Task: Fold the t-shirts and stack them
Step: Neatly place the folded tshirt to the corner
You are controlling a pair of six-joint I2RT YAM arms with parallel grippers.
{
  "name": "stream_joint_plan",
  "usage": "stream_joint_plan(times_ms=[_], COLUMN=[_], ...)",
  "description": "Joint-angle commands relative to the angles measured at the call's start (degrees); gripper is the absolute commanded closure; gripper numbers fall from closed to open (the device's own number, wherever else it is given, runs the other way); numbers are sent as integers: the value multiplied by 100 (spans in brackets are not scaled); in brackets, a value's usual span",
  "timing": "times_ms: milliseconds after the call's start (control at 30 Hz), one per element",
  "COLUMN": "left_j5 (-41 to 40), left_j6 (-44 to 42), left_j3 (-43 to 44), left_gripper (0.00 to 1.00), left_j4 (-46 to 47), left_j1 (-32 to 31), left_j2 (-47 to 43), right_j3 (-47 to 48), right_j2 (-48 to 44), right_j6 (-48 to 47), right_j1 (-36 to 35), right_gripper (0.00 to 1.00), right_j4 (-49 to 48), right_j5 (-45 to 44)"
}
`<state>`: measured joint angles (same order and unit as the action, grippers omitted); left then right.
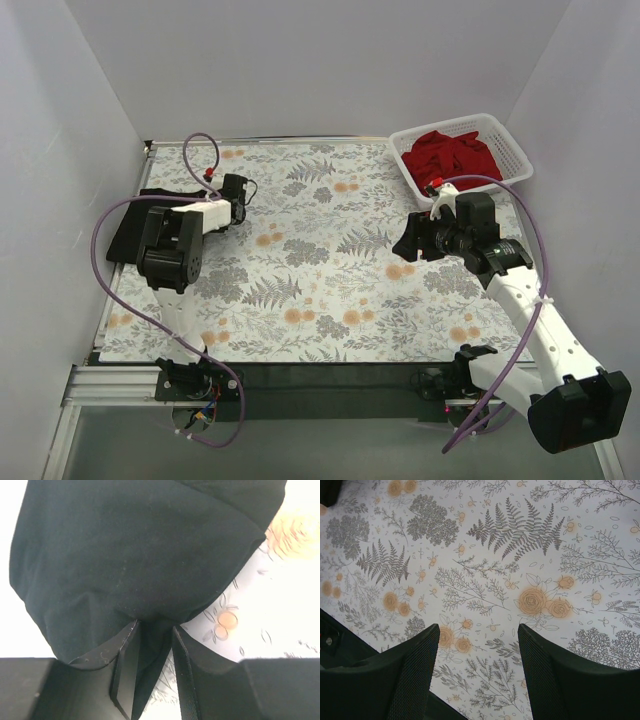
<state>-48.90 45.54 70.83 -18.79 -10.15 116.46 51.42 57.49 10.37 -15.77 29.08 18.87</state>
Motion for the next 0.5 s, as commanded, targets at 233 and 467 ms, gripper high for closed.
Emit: stream_joint_plan(times_ms=[233,467], left_j5=[101,13], left_j6=[-89,112], left_j3=[642,1152], left_gripper=[66,60], left_j4=[-134,-572], left_j1=[84,172], left_j2=[587,931], right_j3=[96,79], right_j2=[60,-124], right_j6=[70,79], right_j1=[13,13], right_gripper=[40,40], right_j4=[-43,-17], right_j5=[117,-24])
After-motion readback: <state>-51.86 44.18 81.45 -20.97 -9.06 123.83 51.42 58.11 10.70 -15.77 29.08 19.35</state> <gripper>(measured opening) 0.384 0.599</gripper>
